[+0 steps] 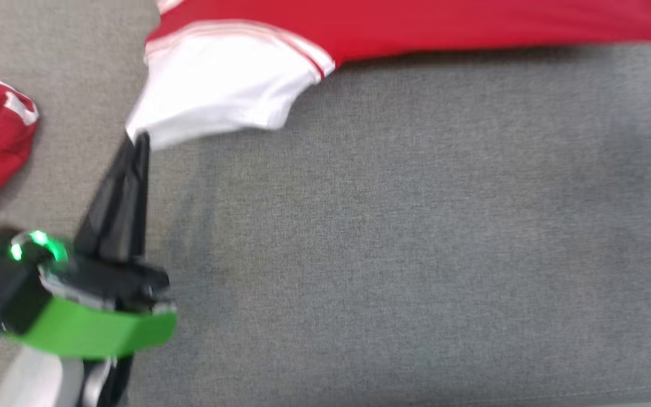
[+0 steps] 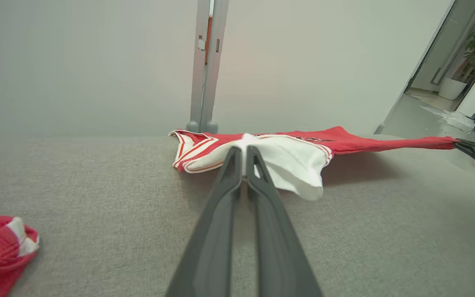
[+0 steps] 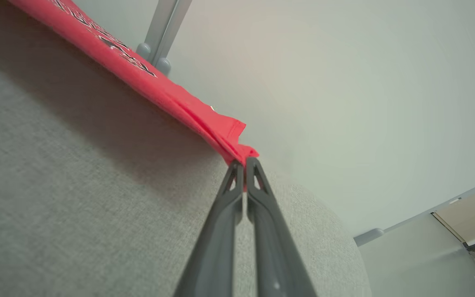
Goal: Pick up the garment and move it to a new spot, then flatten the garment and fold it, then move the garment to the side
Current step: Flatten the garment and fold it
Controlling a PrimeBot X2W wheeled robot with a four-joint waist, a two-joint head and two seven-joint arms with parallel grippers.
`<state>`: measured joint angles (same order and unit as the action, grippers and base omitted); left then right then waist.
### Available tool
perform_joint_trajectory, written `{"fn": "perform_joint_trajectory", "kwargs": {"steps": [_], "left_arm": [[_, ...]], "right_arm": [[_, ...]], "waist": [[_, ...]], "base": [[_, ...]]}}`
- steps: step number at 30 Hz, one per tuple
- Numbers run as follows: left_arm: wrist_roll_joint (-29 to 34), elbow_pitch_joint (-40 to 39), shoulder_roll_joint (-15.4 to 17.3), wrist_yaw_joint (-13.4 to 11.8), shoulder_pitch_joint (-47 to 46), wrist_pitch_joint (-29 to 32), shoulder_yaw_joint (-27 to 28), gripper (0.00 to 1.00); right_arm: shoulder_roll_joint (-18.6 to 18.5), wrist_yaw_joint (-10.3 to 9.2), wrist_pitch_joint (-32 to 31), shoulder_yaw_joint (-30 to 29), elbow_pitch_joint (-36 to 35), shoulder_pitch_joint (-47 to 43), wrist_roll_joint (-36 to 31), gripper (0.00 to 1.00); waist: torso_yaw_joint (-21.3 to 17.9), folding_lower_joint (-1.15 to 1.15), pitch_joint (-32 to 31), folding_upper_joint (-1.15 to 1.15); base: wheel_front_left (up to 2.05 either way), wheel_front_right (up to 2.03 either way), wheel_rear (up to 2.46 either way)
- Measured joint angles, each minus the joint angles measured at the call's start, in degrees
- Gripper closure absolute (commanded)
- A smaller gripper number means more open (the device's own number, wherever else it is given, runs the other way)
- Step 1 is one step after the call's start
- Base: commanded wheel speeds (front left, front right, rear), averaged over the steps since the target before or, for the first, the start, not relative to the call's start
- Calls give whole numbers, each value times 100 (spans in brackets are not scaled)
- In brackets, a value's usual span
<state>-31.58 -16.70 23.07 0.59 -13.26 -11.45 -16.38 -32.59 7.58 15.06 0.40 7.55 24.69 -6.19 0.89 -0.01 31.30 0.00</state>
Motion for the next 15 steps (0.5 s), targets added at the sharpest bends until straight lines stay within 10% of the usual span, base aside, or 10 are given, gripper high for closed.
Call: {"fn": "perform_joint_trajectory", "kwargs": {"steps": [15], "left_arm": [[-313, -1386, 191, -693, 2359, 511, -69, 100]], "right_arm": [[499, -1, 0, -699, -1006, -2422, -203, 100]], "waist": [[-82, 0, -1173, 0]], "base": [[0, 0, 0]]}}
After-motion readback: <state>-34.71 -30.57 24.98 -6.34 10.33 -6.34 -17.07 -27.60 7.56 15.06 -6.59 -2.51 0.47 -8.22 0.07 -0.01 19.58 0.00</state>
